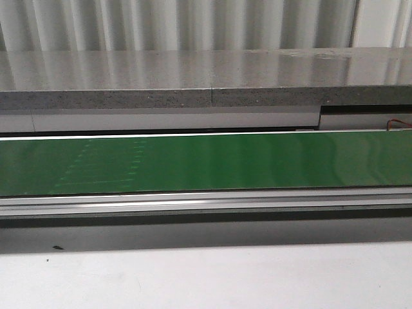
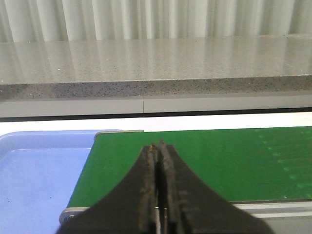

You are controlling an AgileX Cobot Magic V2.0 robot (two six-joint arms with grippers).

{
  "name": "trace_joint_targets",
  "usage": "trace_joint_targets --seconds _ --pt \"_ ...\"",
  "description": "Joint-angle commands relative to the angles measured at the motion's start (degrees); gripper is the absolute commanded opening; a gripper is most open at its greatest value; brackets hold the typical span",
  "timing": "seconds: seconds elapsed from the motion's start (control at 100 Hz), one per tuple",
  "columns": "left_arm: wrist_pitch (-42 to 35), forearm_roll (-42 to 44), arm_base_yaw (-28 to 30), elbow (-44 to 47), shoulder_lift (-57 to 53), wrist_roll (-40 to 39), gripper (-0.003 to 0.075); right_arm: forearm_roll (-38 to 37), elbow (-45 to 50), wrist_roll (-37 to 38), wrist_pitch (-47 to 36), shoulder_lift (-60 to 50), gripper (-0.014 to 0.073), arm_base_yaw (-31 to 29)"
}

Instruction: Move button from right to left

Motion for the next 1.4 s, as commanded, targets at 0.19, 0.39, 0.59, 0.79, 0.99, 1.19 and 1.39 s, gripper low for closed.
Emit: trace_joint_targets --seconds 0.19,0.39,0.59,0.79,0.99,1.19,1.39 --pt "-5.0 -0.4 0.2 2.2 -1.8 -0.6 -0.002 -0.8 -1.3 -0.2 -4.6 -1.0 -0.0066 -0.3" --pt "-5.0 -0.4 0.2 2.2 -1.8 -0.6 -0.002 -0.8 -1.3 -0.2 -4.6 -1.0 -0.0066 -0.3" --pt "-5.0 -0.4 0.2 2.2 -1.8 -0.6 -0.002 -0.8 -1.3 -0.2 -4.6 -1.0 -0.0066 -0.3" --pt "-5.0 -0.4 0.2 2.2 -1.8 -0.6 -0.002 -0.8 -1.3 -0.2 -4.5 -1.0 -0.0066 -0.3" --pt "-5.0 -0.4 0.2 2.2 -1.8 -0.6 -0.002 -0.8 -4.9 -0.2 -1.7 0.8 -0.0066 -0.3" --pt "-5.0 -0.4 0.2 2.2 -1.8 -0.6 -0.002 -0.8 -15.6 -0.2 10.4 8.4 -0.0066 -0.3" --pt "-5.0 -0.4 0.2 2.2 -1.8 -0.6 -0.002 -0.8 -27.7 -0.2 25.5 17.5 -0.0066 -0.3"
